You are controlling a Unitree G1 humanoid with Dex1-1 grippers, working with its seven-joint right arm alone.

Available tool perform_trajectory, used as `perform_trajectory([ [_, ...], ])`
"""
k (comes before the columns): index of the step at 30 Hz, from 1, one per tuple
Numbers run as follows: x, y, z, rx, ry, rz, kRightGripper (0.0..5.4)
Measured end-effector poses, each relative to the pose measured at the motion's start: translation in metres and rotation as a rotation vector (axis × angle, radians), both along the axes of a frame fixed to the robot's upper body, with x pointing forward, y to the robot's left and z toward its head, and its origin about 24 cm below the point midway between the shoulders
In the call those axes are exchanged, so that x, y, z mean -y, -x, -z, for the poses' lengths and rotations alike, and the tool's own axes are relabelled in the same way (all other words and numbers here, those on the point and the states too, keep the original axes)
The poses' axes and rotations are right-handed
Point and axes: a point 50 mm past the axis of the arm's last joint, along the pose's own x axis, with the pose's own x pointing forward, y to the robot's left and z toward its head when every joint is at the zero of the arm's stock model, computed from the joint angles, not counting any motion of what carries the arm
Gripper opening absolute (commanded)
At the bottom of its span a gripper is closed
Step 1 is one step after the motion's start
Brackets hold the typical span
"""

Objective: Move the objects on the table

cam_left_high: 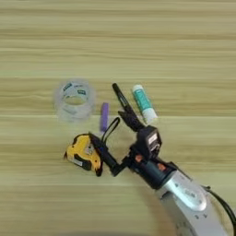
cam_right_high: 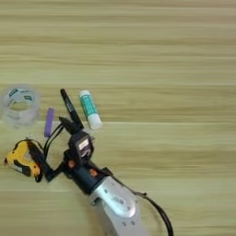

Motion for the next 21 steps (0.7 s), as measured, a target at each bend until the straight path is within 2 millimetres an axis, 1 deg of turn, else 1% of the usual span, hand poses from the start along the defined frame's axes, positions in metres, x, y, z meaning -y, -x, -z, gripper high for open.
perform_trajectory([
  [3,-0.007,0.002,0.003,-0.007,0.007,-0.027,5.38],
  [6,-0.013,0.004,0.013,-0.038,0.035,-0.055,5.38],
  [10,-0.020,0.007,0.018,-0.034,0.053,-0.079,5.38],
  [17,-0.018,0.003,0.030,-0.047,0.095,-0.067,5.38],
  [21,-0.018,0.002,0.034,-0.049,0.104,-0.067,5.38],
])
